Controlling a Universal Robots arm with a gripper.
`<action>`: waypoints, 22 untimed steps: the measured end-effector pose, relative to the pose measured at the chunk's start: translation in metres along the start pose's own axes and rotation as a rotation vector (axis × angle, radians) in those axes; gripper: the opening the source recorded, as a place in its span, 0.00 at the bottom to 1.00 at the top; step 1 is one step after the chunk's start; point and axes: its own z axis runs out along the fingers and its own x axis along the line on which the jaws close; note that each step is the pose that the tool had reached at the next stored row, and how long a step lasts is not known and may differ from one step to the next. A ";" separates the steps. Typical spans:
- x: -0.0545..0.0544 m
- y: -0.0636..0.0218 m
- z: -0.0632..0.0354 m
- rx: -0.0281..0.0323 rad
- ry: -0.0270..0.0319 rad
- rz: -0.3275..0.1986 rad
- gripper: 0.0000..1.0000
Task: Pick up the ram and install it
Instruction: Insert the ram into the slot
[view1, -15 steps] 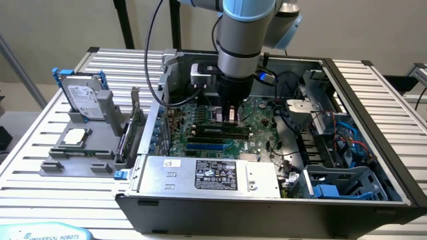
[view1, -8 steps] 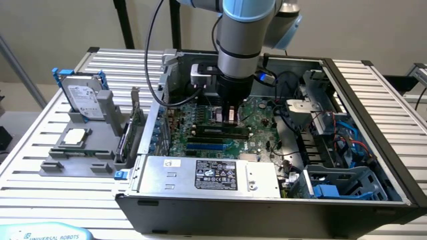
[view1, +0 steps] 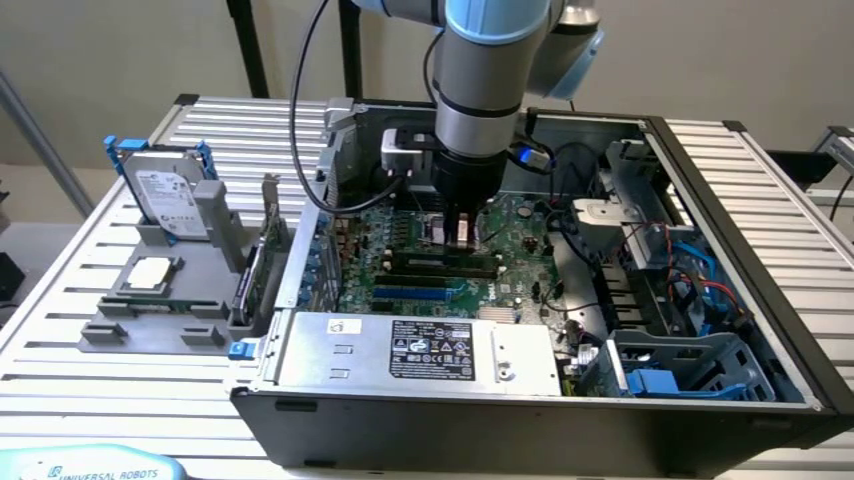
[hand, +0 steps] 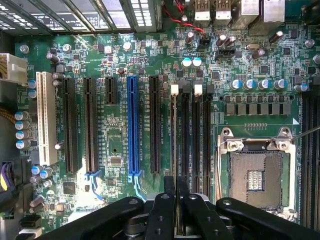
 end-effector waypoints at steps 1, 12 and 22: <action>0.000 0.0000 0.0002 0.0000 0.0007 0.000 0.13; 0.000 0.0000 0.0001 0.0002 0.0041 0.002 0.21; 0.000 0.0040 -0.0195 0.0000 0.0036 0.002 0.12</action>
